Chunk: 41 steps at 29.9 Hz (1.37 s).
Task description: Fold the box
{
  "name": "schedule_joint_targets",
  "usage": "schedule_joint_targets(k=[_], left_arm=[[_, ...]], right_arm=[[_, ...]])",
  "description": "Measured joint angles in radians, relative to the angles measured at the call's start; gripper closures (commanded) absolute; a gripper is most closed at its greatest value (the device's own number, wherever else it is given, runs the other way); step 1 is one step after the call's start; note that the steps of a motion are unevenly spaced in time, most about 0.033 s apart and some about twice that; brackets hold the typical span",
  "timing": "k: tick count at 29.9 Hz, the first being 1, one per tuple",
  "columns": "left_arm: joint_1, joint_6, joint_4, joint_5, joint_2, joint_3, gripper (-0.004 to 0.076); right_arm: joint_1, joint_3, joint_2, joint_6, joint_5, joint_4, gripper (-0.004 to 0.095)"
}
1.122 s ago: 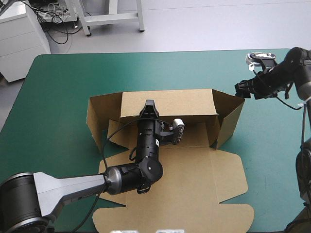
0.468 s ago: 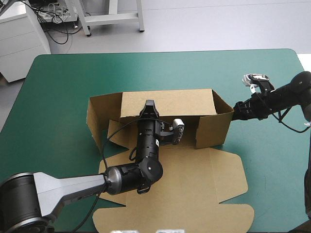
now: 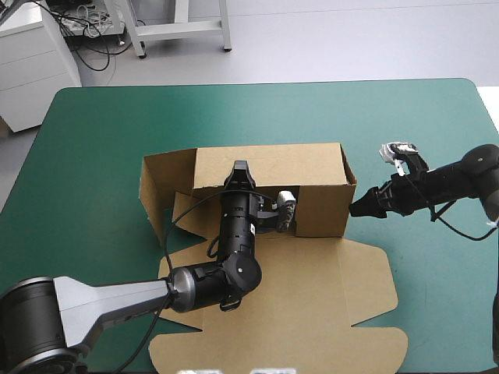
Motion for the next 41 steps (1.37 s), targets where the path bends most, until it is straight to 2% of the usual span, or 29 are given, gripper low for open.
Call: schedule_joint_targets(k=[14, 22, 28, 32, 41], left_arm=[[0.000, 0.000, 0.000, 0.002, 0.000, 0.000, 0.0756], [0.000, 0.000, -0.002, 0.004, 0.000, 0.000, 0.0756], [0.000, 0.001, -0.008, 0.011, 0.001, -0.006, 0.0755], [0.000, 0.003, -0.034, 0.008, 0.003, -0.041, 0.0755], [0.000, 0.017, -0.063, -0.007, 0.015, -0.104, 0.0755]], right_arm=[[0.020, 0.030, -0.007, -0.095, -0.030, 0.069, 0.0266], [0.147, 0.117, -0.093, -0.116, -0.255, 0.066, 0.0267], [0.197, 0.167, -0.173, -0.115, -0.395, 0.050, 0.0267], [0.203, 0.199, -0.199, -0.114, -0.444, 0.054, 0.0267], [0.204, 0.223, -0.200, -0.144, -0.480, 0.087, 0.0267]])
